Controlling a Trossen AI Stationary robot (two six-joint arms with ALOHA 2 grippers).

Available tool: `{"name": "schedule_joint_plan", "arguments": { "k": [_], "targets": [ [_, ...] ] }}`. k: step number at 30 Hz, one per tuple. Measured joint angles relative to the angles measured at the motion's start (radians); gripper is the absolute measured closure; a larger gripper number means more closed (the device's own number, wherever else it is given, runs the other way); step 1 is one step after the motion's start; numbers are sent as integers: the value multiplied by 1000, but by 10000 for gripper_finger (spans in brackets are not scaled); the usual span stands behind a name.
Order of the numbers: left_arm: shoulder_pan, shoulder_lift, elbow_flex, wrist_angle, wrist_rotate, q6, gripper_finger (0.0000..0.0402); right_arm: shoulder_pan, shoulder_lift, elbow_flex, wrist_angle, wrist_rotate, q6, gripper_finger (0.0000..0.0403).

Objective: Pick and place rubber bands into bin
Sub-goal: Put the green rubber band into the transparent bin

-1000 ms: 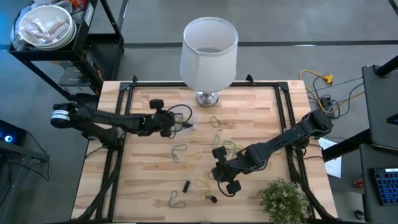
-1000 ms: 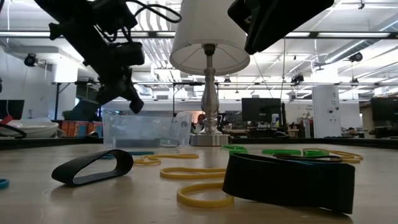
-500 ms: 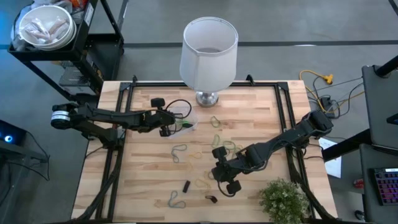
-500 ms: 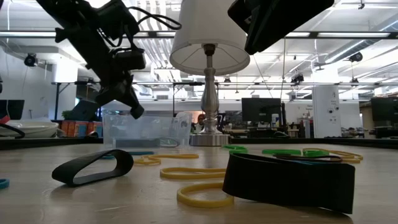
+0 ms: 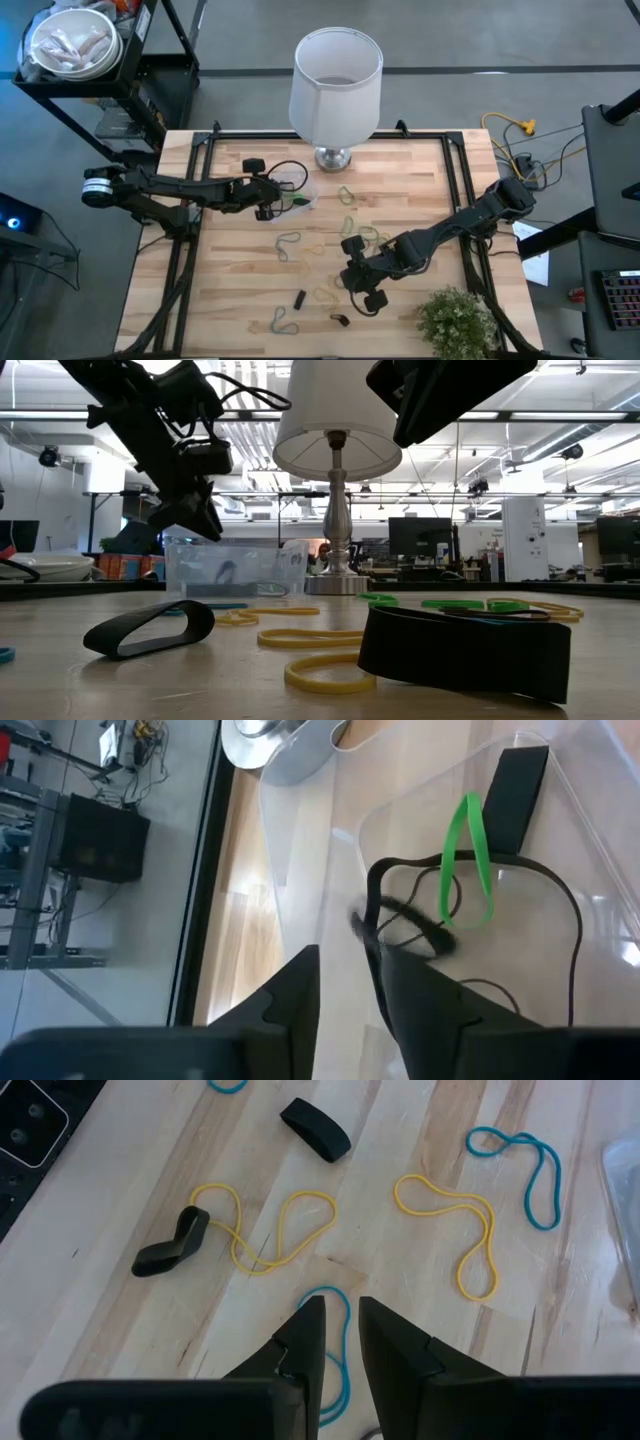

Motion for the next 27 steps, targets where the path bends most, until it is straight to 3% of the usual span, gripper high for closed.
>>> {"name": "schedule_joint_plan", "arguments": {
  "k": [6,14,24,27],
  "targets": [
    [-4,-18,0,-17,-2,-1,303,0,0,-2,1,17,2,344],
    [-118,-134,2,-26,3,-78,303,-10,-1,-51,-4,329,3,344],
    [-458,-279,-26,-8,11,-234,303,-74,-1,-108,17,334,56,344],
    [-560,-278,-27,5,12,-238,303,-101,-1,-136,76,275,47,344]
  ]
}}
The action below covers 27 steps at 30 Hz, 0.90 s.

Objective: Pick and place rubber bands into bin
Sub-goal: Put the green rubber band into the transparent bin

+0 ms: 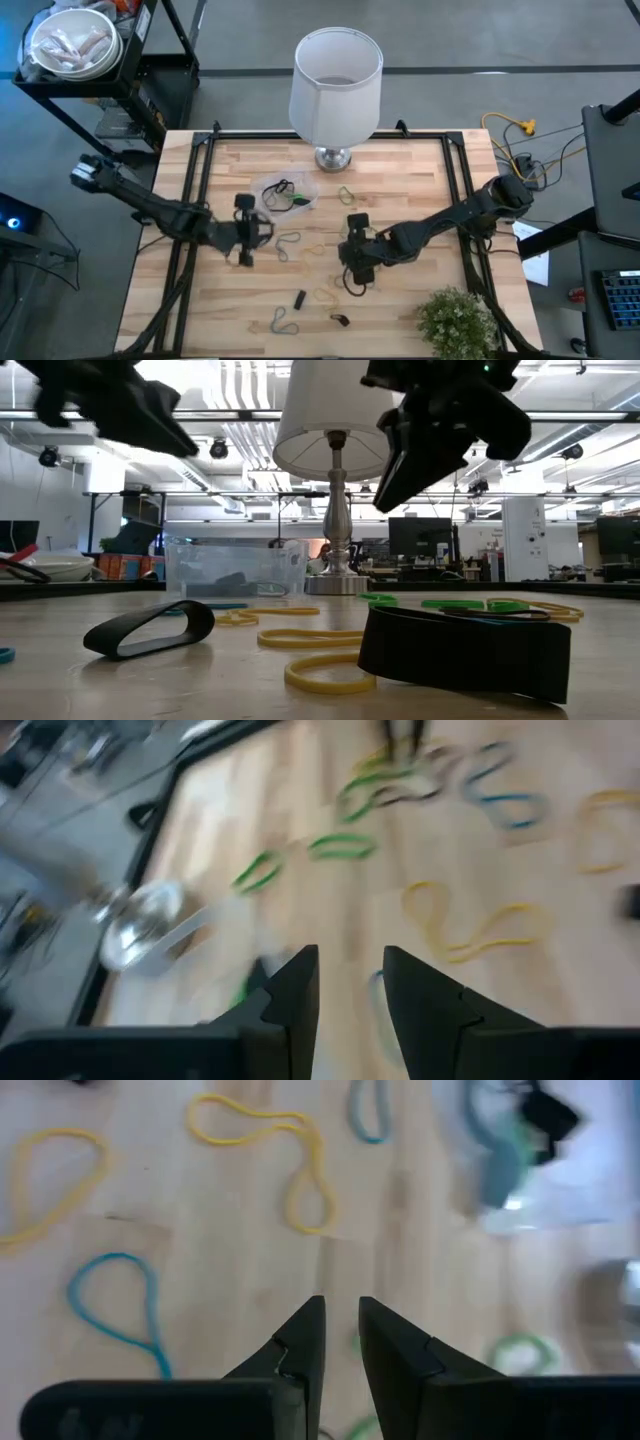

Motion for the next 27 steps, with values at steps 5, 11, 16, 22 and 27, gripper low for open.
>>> {"name": "schedule_joint_plan", "arguments": {
  "k": [5,11,16,22,27],
  "targets": [
    [-135,12,10,22,1,2,303,-57,0,-61,117,-97,-80,344],
    [-254,21,26,57,1,8,303,-116,0,-127,135,-106,-54,344],
    [-305,28,36,64,1,8,303,-154,0,-185,164,-115,-46,344],
    [-309,32,36,69,1,8,303,-190,0,-239,287,-190,-60,344],
    [-309,31,36,79,0,8,303,-218,0,-252,326,-246,-62,344]
  ]
}}
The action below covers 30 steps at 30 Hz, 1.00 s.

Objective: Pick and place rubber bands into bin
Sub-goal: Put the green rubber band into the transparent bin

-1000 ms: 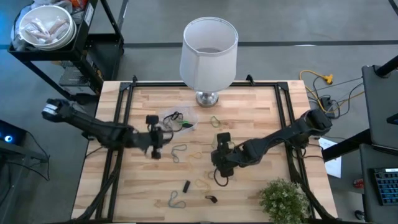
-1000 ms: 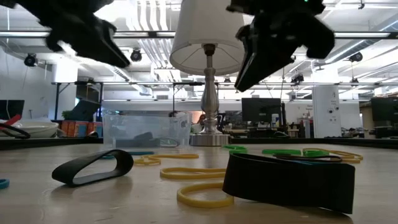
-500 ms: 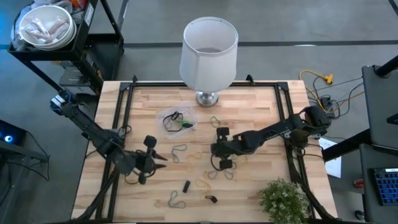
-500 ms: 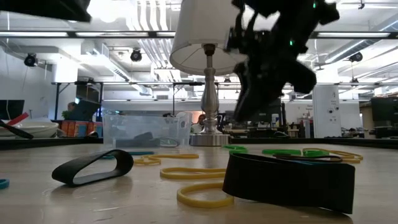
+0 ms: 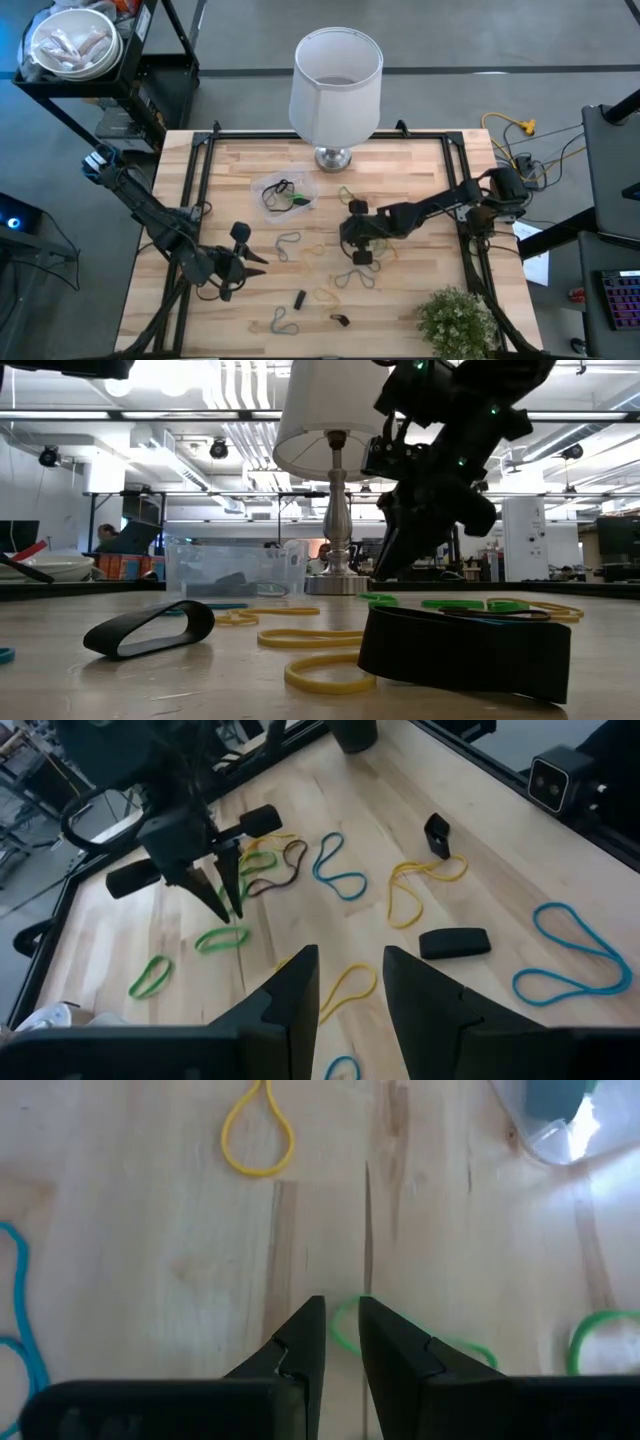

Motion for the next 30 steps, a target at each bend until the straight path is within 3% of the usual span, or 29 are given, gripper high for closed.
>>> {"name": "schedule_joint_plan", "arguments": {
  "k": [14,30],
  "targets": [
    [1,0,-2,4,0,0,303,-41,85,-2,31,-68,2,344],
    [1,0,-3,4,-1,-1,303,-76,88,3,-1,-115,101,345]
  ]
}}
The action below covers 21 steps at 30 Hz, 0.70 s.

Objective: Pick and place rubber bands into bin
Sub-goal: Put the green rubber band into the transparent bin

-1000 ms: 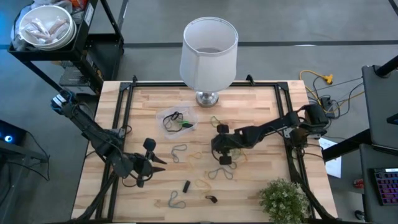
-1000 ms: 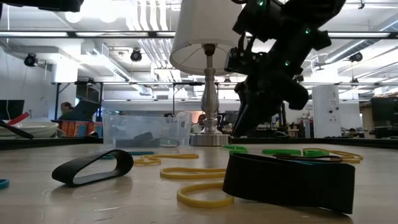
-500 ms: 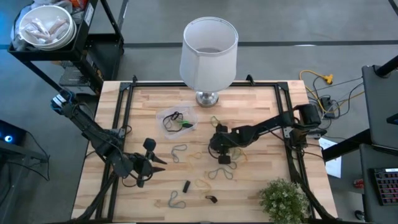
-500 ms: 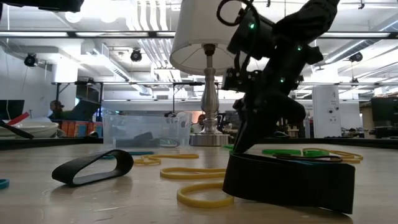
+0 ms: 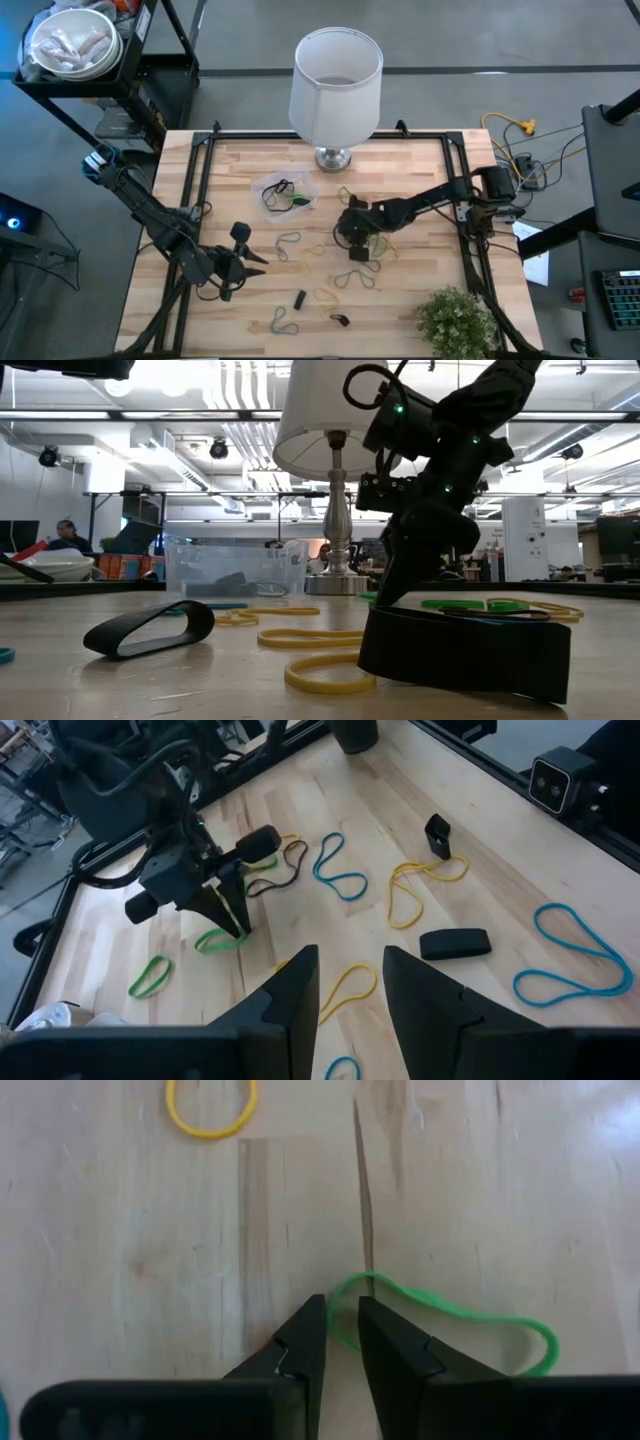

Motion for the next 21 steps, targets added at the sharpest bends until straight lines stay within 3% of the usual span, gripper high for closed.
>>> {"name": "schedule_joint_plan", "arguments": {
  "k": [7,21],
  "targets": [
    [0,0,0,0,0,-1,303,2,0,0,-10,-43,-63,391],
    [0,0,0,0,0,-2,303,74,-7,66,45,-28,-245,395]
  ]
}}
